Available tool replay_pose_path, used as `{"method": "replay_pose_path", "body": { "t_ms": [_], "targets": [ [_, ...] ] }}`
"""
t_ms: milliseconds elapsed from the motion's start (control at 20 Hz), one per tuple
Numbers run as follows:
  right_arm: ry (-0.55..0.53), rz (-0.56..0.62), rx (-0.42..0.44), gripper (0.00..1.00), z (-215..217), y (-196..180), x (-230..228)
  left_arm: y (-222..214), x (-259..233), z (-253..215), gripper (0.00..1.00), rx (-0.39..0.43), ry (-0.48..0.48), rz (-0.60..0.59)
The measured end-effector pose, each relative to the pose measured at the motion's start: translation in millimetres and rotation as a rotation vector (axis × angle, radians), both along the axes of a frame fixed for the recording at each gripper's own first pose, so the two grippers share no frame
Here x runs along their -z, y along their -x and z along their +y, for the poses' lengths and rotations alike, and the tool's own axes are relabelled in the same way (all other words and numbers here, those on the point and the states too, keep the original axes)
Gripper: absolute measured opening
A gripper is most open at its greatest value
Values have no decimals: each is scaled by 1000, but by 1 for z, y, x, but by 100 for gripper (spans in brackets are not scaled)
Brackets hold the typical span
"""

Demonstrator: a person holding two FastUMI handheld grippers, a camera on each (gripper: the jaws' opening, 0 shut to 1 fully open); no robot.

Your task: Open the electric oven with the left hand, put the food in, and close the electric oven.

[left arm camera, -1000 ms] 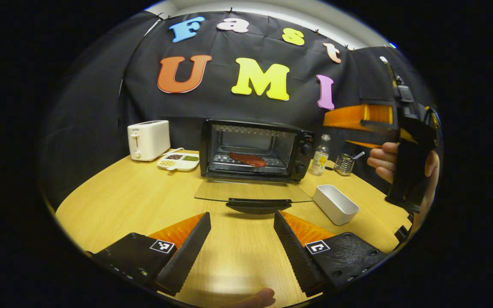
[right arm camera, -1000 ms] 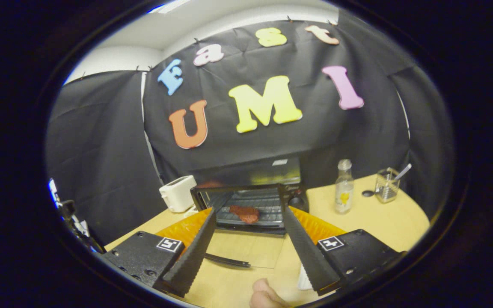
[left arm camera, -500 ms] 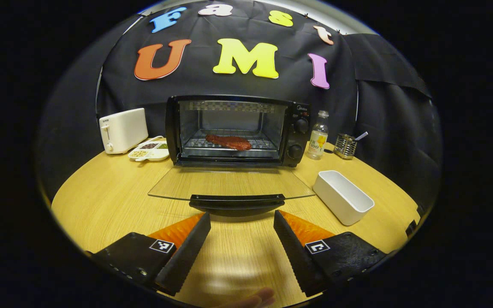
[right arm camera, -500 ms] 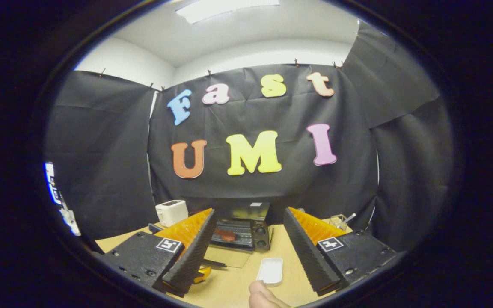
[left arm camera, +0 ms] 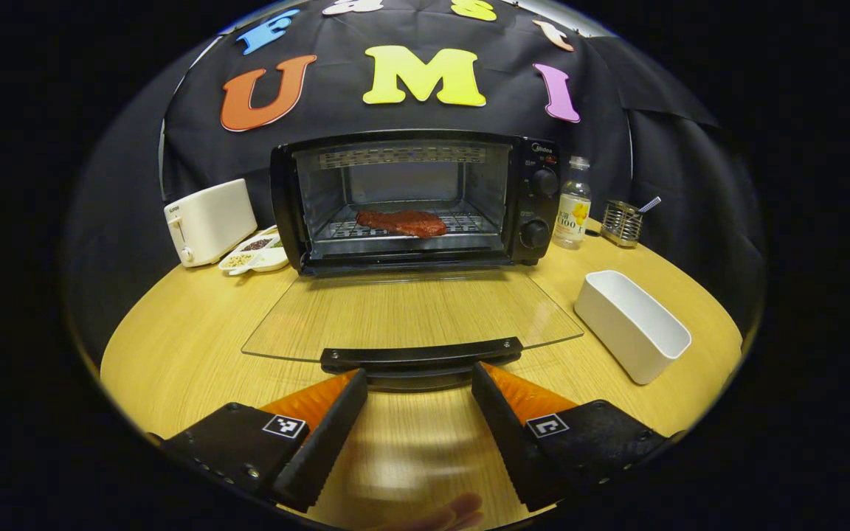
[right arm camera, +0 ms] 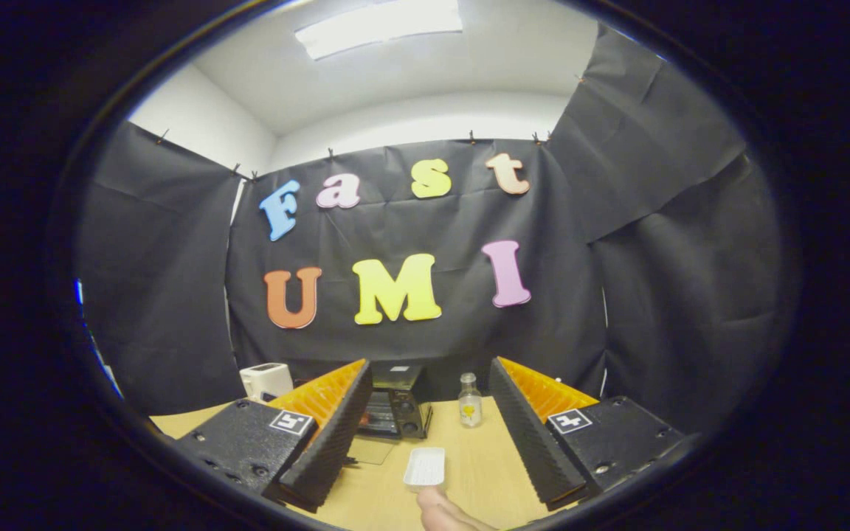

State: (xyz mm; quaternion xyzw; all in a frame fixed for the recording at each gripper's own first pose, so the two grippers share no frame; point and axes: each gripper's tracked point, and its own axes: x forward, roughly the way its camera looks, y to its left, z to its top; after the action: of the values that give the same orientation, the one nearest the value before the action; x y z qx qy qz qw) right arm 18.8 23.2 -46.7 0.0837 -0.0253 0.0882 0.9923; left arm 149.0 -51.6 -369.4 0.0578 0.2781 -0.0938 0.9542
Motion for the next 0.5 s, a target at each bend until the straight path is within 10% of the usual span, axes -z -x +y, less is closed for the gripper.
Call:
{"method": "replay_pose_path", "body": {
  "t_ms": [500],
  "targets": [
    [-24,-29,-8,96,-9,7,-7,-10,-36,-2,93,-23,36,-22]
  ]
}}
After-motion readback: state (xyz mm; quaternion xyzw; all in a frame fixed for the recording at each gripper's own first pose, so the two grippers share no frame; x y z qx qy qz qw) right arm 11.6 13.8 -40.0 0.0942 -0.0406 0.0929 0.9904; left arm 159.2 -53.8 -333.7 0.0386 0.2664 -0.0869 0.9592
